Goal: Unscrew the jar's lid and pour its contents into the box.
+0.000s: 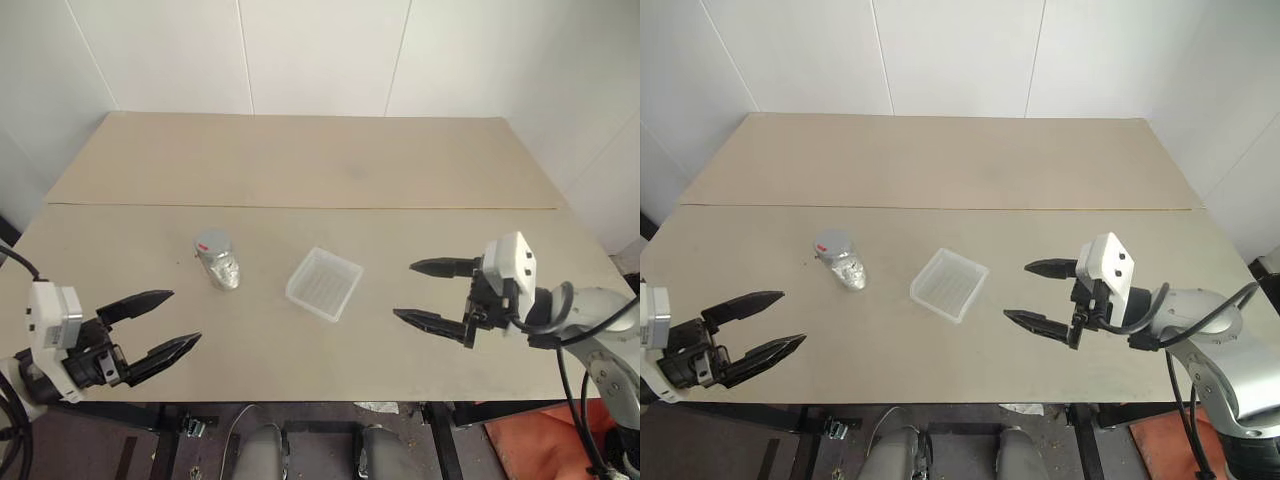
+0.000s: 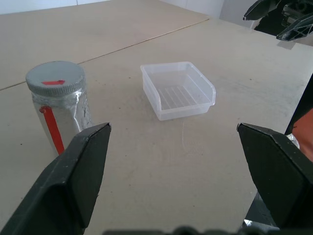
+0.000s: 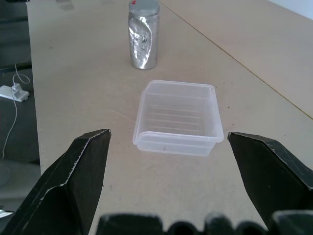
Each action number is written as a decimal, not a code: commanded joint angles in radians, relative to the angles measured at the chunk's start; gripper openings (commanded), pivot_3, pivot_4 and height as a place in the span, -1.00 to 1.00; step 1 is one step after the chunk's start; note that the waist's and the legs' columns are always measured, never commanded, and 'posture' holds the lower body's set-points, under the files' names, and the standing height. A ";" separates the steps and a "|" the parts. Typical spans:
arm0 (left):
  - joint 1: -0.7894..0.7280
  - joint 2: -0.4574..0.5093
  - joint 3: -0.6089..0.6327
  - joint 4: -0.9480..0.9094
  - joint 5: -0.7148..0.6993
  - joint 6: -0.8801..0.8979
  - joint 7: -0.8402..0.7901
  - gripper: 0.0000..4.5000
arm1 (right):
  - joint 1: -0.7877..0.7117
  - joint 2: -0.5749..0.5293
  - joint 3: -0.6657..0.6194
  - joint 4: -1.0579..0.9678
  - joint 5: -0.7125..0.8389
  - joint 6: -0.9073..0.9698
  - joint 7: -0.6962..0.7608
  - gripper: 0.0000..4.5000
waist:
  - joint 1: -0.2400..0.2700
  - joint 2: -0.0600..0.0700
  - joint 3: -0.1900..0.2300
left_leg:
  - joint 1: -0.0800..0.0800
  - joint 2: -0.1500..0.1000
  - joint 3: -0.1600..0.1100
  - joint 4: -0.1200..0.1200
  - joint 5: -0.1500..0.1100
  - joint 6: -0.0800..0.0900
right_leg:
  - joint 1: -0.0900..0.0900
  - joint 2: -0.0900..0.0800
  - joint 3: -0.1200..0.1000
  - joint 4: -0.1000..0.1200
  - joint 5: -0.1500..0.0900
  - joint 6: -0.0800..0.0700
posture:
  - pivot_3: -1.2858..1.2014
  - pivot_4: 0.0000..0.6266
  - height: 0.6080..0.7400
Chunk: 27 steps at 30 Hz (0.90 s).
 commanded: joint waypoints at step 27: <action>-0.540 -0.040 -0.318 0.614 0.359 -0.286 -0.011 1.00 | -0.288 0.037 0.162 0.013 -0.126 0.065 -0.048 1.00 | 0.000 -0.001 0.000 | -0.003 -0.001 0.007 0.000 -0.001 0.001 | -0.002 0.000 -0.001 0.000 0.006 0.003 | 0.03 -0.52 1.00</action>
